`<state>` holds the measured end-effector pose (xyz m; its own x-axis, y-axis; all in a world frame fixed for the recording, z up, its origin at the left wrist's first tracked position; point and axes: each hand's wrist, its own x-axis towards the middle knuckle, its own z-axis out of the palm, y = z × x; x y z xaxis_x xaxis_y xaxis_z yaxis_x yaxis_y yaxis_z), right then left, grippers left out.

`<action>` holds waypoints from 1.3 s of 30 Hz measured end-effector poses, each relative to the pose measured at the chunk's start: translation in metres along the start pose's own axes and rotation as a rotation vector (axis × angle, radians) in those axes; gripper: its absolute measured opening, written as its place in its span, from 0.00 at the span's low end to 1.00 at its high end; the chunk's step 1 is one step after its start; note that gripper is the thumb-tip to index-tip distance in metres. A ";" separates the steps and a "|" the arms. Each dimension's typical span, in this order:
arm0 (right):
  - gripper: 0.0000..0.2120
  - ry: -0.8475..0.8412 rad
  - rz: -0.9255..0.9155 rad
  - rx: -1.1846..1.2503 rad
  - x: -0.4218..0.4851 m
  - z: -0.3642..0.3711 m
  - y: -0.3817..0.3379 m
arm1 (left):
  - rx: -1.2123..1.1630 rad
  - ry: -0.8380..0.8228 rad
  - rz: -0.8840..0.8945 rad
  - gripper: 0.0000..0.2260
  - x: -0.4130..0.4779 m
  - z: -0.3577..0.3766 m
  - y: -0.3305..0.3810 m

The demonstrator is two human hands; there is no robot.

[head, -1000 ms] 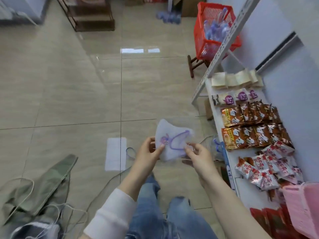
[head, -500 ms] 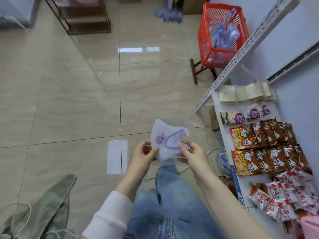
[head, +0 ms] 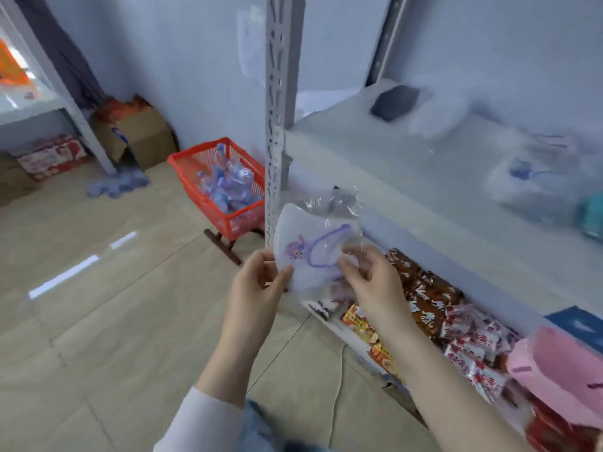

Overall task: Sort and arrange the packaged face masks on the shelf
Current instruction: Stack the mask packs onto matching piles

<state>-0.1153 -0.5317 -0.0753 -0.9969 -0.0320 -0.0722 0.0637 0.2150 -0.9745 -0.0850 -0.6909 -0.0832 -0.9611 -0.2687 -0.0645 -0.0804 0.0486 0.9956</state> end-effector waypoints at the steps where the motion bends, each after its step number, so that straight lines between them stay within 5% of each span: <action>1: 0.07 0.072 -0.016 0.000 0.005 -0.006 -0.008 | 0.020 -0.065 0.038 0.03 0.016 0.007 0.011; 8: 0.05 0.564 -0.058 -0.067 0.015 -0.052 -0.044 | 0.107 -0.489 0.233 0.07 0.084 0.076 0.066; 15: 0.07 0.944 -0.056 -0.079 0.019 -0.123 -0.040 | 0.104 -0.736 0.317 0.04 0.092 0.180 0.092; 21: 0.09 0.974 0.009 -0.063 0.018 -0.161 -0.016 | 0.158 -0.769 0.289 0.06 0.087 0.224 0.080; 28: 0.11 1.094 -0.135 -0.026 0.060 -0.286 -0.068 | 0.051 -0.786 0.435 0.11 0.106 0.330 0.162; 36: 0.18 0.973 0.272 -0.184 0.159 -0.424 -0.068 | 0.381 -0.811 0.287 0.15 0.165 0.479 0.185; 39: 0.06 0.895 0.439 -0.283 0.174 -0.443 -0.054 | 0.547 -0.863 0.290 0.17 0.177 0.505 0.180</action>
<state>-0.3130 -0.1168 0.0592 -0.5657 0.8170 -0.1118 0.5316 0.2577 -0.8068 -0.4028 -0.2443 0.0501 -0.8075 0.5857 -0.0699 0.2799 0.4848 0.8286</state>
